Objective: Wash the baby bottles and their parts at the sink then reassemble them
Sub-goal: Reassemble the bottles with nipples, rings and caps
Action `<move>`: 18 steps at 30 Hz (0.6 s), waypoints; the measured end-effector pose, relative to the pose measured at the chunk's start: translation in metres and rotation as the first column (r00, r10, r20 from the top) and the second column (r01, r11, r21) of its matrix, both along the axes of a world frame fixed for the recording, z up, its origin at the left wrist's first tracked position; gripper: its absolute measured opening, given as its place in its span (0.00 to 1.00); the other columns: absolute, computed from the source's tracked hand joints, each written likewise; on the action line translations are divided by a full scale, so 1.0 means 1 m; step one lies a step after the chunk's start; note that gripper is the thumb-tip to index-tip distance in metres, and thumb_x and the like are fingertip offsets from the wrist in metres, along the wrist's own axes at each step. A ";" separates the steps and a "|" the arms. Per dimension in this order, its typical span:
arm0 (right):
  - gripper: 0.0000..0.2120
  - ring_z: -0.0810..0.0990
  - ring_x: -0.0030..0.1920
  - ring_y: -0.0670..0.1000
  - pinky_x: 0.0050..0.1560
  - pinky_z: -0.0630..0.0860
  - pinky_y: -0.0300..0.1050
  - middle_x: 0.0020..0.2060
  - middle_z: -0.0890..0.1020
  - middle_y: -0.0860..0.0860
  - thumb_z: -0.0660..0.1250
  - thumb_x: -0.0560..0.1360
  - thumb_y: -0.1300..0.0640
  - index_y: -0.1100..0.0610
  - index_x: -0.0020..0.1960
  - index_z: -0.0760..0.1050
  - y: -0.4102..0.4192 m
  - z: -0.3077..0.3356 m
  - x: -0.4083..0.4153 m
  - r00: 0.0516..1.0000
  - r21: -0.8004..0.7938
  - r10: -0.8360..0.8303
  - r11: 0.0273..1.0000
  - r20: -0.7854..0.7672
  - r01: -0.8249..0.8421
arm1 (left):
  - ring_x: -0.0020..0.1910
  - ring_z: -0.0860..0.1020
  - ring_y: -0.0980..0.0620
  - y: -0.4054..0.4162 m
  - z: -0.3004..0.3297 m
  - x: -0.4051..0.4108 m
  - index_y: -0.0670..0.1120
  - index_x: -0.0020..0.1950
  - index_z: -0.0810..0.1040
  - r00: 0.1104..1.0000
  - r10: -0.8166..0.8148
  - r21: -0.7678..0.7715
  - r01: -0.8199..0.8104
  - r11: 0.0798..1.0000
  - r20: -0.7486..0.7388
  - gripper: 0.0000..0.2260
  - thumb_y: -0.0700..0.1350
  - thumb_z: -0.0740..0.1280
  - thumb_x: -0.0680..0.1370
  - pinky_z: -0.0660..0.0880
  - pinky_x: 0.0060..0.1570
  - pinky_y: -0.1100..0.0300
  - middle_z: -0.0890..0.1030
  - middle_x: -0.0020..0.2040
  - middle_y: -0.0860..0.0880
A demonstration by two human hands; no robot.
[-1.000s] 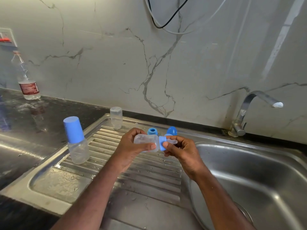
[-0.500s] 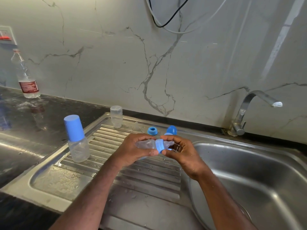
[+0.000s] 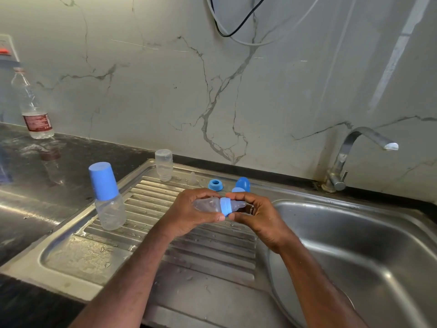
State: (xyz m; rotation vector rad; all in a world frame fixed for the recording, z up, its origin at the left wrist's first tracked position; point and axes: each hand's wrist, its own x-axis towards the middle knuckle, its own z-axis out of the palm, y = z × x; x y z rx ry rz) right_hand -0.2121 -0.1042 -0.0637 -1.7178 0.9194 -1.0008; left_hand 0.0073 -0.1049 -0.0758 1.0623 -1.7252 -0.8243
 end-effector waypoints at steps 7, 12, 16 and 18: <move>0.10 0.85 0.44 0.57 0.50 0.84 0.54 0.42 0.86 0.55 0.70 0.79 0.51 0.56 0.54 0.83 -0.003 0.001 0.005 0.996 -0.004 -0.073 0.997 -0.055 0.073 | 0.52 0.82 0.51 0.000 -0.005 -0.006 0.50 0.60 0.83 1.000 0.027 -0.067 -0.027 0.997 -0.001 0.25 0.51 0.82 0.66 0.80 0.49 0.59 0.84 0.52 0.52; 0.25 0.80 0.28 0.47 0.31 0.78 0.42 0.30 0.82 0.52 0.65 0.73 0.35 0.59 0.42 0.81 0.000 0.005 0.014 0.956 -0.029 -0.246 0.969 -0.157 0.244 | 0.49 0.83 0.49 0.000 -0.005 -0.010 0.48 0.58 0.84 0.999 0.005 -0.073 -0.008 0.997 -0.041 0.20 0.49 0.81 0.68 0.80 0.47 0.58 0.85 0.50 0.49; 0.23 0.79 0.35 0.48 0.34 0.74 0.45 0.39 0.84 0.53 0.69 0.72 0.34 0.54 0.48 0.84 0.005 0.003 0.015 0.972 0.025 -0.206 0.979 0.114 0.204 | 0.44 0.83 0.46 0.009 0.002 -0.021 0.45 0.54 0.85 0.943 -0.061 0.075 0.090 0.993 -0.328 0.16 0.51 0.76 0.70 0.81 0.45 0.52 0.85 0.47 0.40; 0.12 0.79 0.44 0.50 0.37 0.73 0.46 0.55 0.84 0.53 0.73 0.75 0.43 0.46 0.55 0.84 0.005 0.001 0.016 0.958 0.068 -0.067 0.996 0.278 0.050 | 0.42 0.82 0.44 0.012 0.004 -0.024 0.42 0.55 0.85 0.901 -0.062 0.142 0.135 0.981 -0.429 0.20 0.54 0.75 0.70 0.80 0.41 0.54 0.85 0.46 0.39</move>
